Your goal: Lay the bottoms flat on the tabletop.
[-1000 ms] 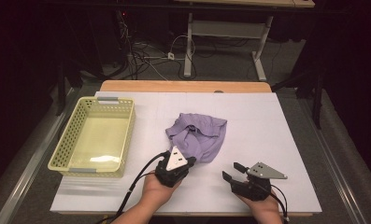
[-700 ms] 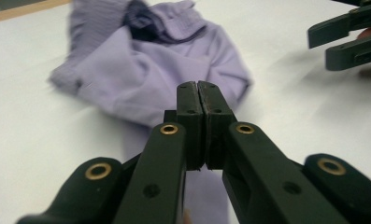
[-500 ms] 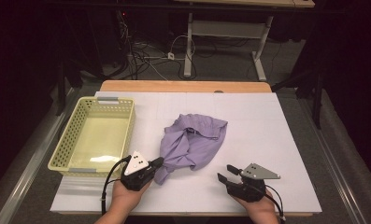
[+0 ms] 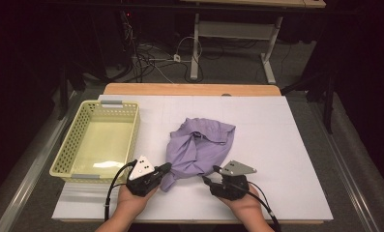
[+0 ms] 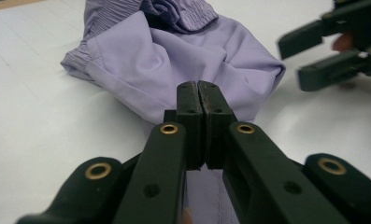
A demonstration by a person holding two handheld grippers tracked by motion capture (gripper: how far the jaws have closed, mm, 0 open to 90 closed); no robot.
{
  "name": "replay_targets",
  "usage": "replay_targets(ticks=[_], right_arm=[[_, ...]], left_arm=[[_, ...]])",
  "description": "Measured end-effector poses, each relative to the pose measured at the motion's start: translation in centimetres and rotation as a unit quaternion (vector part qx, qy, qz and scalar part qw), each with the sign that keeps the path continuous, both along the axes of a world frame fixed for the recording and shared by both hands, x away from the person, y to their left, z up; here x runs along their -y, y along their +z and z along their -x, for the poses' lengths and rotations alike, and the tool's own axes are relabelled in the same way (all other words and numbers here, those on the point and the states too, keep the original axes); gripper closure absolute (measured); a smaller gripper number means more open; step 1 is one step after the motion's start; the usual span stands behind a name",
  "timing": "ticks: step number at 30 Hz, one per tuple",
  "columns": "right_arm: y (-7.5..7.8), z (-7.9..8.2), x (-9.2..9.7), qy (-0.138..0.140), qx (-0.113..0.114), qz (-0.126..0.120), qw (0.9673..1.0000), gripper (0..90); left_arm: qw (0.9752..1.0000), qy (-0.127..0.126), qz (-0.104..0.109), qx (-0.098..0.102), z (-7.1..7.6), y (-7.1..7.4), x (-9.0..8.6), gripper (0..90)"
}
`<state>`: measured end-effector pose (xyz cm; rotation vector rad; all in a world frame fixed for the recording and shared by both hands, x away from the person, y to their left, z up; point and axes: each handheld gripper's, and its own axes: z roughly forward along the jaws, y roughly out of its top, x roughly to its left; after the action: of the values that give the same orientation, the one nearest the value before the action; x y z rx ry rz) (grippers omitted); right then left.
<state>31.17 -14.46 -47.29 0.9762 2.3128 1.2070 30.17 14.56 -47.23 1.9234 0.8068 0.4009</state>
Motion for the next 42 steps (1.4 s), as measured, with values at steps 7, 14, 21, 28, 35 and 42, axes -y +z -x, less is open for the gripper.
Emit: replay_targets(ticks=[7,14,21,28,35,42], right_arm=[[-1.1,-2.2,-2.0,-0.003,-0.019,0.065,0.9977,77.4],[-0.7,-1.8,0.8,-0.025,-0.011,0.049,0.9984,89.0],[0.6,-0.2,6.0,-0.058,0.014,0.035,0.9976,88.9],[0.0,0.9,9.5,-0.079,0.016,0.012,0.9966,88.8],[-0.3,1.2,10.5,-0.081,0.01,0.0,0.9967,83.3],[-0.1,1.6,10.5,-0.073,0.009,-0.018,0.9972,68.8]], left_arm=[[1.0,-0.004,0.0,-0.003,-0.1,-0.2,0.2,86.2],[0.9998,0.002,0.02,0.002,0.0,0.3,-0.7,86.2],[0.9999,0.009,0.012,-0.002,-0.4,0.1,-0.8,86.2],[0.9996,0.029,-0.006,-0.004,-0.7,-0.2,-1.1,86.1],[0.9993,0.035,0.007,-0.012,-0.6,-0.2,-1.4,78.9],[0.9996,0.007,0.026,0.008,0.6,1.1,0.6,47.1]])
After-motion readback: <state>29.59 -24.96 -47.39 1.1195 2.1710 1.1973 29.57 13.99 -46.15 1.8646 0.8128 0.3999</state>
